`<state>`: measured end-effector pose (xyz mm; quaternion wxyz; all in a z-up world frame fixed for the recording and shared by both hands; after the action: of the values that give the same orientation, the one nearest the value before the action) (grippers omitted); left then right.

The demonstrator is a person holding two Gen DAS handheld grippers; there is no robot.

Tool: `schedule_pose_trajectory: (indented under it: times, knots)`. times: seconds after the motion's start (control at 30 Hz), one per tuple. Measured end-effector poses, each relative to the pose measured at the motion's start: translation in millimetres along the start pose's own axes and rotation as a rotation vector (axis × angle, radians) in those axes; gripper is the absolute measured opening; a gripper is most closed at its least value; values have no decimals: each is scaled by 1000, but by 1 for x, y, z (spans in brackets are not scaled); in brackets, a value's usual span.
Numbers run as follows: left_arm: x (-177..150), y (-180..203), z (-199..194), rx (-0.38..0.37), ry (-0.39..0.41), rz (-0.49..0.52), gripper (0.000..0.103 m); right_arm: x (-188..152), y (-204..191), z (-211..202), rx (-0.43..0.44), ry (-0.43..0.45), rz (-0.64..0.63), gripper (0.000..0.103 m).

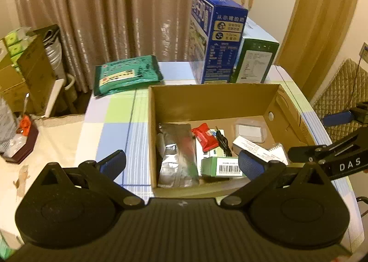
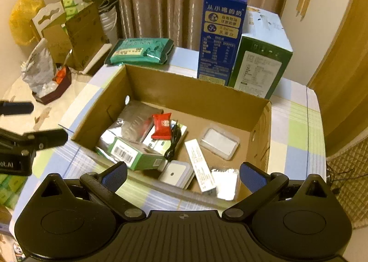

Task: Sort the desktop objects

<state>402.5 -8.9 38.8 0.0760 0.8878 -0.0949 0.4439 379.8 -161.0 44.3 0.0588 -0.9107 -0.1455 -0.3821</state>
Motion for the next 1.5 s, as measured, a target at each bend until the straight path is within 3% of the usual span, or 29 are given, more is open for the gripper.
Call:
schedule_pose_trajectory:
  times: [0.33, 0.93, 1.5]
  knots:
    - [-15, 7, -46, 18, -26, -39, 102, -16, -18, -44, -3, 21, 8, 101]
    - [-42, 30, -123, 62, 67, -9, 102, -52, -25, -127, -20, 115, 46, 101]
    - [-70, 49, -179, 80, 132, 4, 102, -87, -24, -176, -58, 187, 91, 101]
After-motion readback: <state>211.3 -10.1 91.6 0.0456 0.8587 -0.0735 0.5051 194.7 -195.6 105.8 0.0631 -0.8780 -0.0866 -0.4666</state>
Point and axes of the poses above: each gripper's, at about its wrist camera, not at the fingertips, and z roughly the way its jaws point, y to its right, x to its top, the point moved 7 cm from there along z, roughly the way its jaws point, and after that the axes turned 12 degrees about y, right-handed, at the moved point
